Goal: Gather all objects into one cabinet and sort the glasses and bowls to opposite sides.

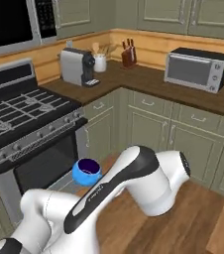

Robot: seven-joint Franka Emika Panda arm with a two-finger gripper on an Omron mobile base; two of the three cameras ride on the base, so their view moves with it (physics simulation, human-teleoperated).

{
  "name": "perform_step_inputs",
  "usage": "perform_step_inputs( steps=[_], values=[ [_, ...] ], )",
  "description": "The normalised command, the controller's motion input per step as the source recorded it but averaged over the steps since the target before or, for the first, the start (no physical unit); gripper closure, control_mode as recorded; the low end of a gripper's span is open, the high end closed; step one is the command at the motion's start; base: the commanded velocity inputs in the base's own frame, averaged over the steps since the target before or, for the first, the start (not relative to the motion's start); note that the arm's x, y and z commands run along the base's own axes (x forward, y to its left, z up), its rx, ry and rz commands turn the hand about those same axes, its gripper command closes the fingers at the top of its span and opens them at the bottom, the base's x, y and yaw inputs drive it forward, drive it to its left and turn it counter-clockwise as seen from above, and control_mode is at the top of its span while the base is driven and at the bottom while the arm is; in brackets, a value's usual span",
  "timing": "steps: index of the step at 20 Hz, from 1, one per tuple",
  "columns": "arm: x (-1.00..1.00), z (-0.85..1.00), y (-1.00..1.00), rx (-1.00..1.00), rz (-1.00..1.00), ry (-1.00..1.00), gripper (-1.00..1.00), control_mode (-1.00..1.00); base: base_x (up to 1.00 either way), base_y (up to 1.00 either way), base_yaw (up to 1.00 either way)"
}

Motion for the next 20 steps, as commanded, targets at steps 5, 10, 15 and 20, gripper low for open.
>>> perform_step_inputs(
  steps=[5, 10, 15, 20],
  values=[
    [0.00, 0.00, 0.00, 0.00, 0.00, 0.00, 1.00, 1.00, 0.00, 0.00, -1.00],
    [0.00, 0.00, 0.00, 0.00, 0.00, 0.00, 1.00, 1.00, 0.00, 0.06, -1.00],
    [0.00, 0.00, 0.00, 0.00, 0.00, 0.00, 1.00, 1.00, 0.00, 0.08, -0.98],
    [0.00, 0.00, 0.00, 0.00, 0.00, 0.00, 1.00, 1.00, 0.07, 0.06, -0.95]
  ],
)
